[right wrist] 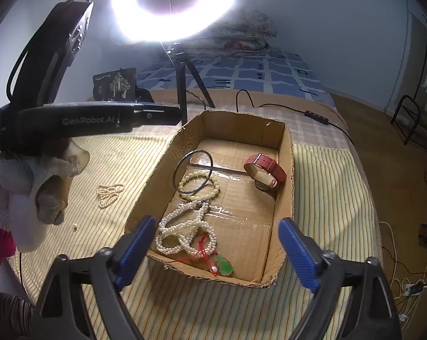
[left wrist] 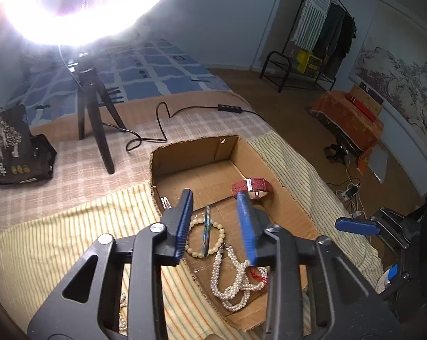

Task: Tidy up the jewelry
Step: 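Open both tools to drop pendant and bangle into the box, then move both tools back over the pearl strand and small pearl on the bed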

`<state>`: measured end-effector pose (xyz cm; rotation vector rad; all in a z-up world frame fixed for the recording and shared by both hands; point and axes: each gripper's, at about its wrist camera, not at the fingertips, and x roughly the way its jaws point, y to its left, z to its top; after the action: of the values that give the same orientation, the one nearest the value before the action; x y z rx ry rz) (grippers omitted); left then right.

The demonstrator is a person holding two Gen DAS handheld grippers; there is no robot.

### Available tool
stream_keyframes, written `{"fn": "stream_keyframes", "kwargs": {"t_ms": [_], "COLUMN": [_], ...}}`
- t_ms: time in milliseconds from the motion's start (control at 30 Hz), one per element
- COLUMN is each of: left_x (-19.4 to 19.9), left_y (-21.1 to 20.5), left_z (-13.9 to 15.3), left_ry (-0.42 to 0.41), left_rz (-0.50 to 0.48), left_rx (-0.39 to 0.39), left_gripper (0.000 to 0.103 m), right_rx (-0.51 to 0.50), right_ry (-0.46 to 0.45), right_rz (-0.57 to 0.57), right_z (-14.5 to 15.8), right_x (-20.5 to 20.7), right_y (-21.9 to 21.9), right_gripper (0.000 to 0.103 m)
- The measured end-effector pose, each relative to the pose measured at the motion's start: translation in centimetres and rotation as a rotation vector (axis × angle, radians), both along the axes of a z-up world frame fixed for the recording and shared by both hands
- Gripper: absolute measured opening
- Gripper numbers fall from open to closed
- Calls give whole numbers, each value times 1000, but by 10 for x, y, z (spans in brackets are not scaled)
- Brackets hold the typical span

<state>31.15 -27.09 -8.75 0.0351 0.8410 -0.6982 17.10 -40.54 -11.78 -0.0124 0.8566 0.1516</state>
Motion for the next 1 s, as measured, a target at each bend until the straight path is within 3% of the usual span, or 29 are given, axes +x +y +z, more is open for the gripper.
{"fn": "stream_keyframes", "kwargs": {"t_ms": [133, 1000], "left_x": [-3, -62], "left_y": [9, 106], "left_z": [6, 45], "left_ry": [-13, -144], "left_rz": [0, 52], "left_rx": [16, 111], "left_gripper": [32, 33], "right_rx": [-22, -55], "right_ry": [-12, -30], "right_rz": [-7, 19], "right_z": [3, 16], "right_x": [-4, -25], "right_y": [6, 45], "right_gripper": [100, 103]}}
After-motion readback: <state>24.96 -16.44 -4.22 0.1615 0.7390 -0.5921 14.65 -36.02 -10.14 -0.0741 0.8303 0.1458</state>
